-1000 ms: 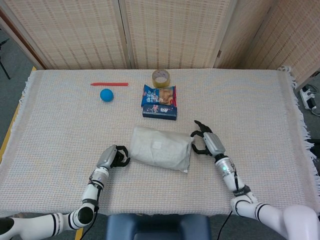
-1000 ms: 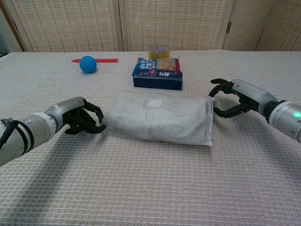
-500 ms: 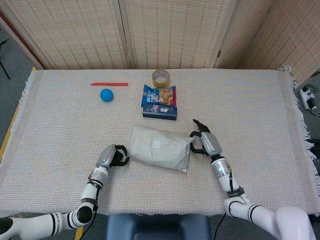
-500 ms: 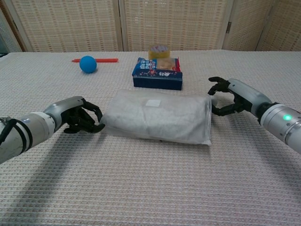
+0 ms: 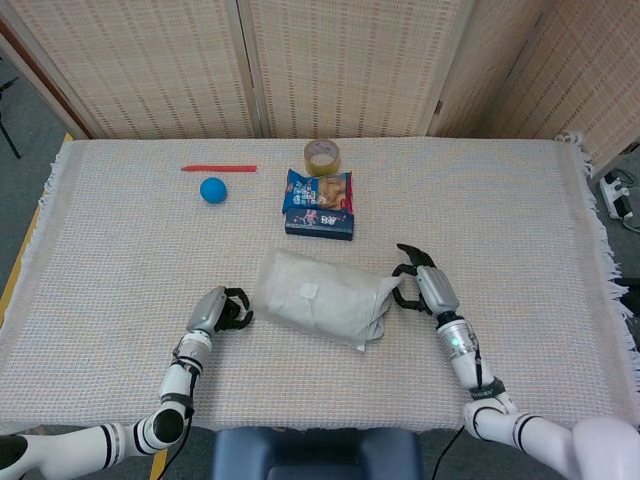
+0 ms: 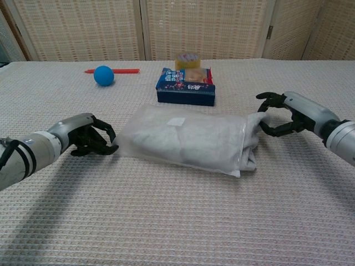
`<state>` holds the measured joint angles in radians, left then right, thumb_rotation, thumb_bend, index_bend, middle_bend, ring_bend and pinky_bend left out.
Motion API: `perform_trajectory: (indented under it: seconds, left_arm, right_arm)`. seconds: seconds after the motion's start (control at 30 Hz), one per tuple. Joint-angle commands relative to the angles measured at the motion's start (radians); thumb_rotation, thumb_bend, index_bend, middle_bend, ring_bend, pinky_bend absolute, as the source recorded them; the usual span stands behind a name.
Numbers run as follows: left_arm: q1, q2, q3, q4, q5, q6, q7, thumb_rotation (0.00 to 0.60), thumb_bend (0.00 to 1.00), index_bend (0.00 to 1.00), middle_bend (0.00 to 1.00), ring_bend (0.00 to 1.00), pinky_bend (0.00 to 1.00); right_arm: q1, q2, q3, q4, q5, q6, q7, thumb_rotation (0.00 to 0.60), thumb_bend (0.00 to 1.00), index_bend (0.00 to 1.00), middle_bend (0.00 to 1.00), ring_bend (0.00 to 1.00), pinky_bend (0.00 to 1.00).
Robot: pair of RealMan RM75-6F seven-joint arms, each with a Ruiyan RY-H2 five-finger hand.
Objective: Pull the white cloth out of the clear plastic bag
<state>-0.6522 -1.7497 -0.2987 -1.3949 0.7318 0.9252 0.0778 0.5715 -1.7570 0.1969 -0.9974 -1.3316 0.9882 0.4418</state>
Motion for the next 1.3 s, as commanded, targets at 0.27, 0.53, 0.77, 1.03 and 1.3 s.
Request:
perform_trajectory:
  seconds: [0.27,0.53,0.77,1.03,1.3]
  left_arm:
    - [0.007,0.001,-0.011,0.038,0.010,-0.004,-0.022,0.600,0.97,0.75,1.00,1.00,1.00]
    - [0.027,0.038,-0.008,0.036,0.032,0.008,-0.029,0.599,0.97,0.75,1.00,1.00,1.00]
    - [0.073,0.100,0.009,0.011,0.076,0.032,-0.059,0.600,0.96,0.75,1.00,1.00,1.00]
    - [0.128,0.183,0.021,-0.035,0.140,0.063,-0.109,0.600,0.96,0.75,1.00,1.00,1.00]
    - [0.149,0.225,0.052,-0.061,0.191,0.041,-0.135,0.489,0.40,0.24,1.00,1.00,1.00]
  right_arm:
    - [-0.075,0.194,-0.032,-0.143,-0.028,0.058,-0.005,0.600,0.60,0.77,0.07,0.00,0.00]
    - [-0.119,0.299,-0.044,-0.164,-0.030,0.083,0.010,0.600,0.60,0.77,0.07,0.00,0.00]
    - [-0.149,0.360,-0.043,-0.129,-0.005,0.077,0.031,0.600,0.60,0.77,0.07,0.00,0.00]
    - [-0.180,0.409,-0.038,-0.061,0.020,0.077,0.047,0.600,0.60,0.77,0.07,0.00,0.00]
    - [-0.184,0.438,-0.066,-0.070,-0.027,0.057,0.105,0.600,0.52,0.36,0.00,0.00,0.00]
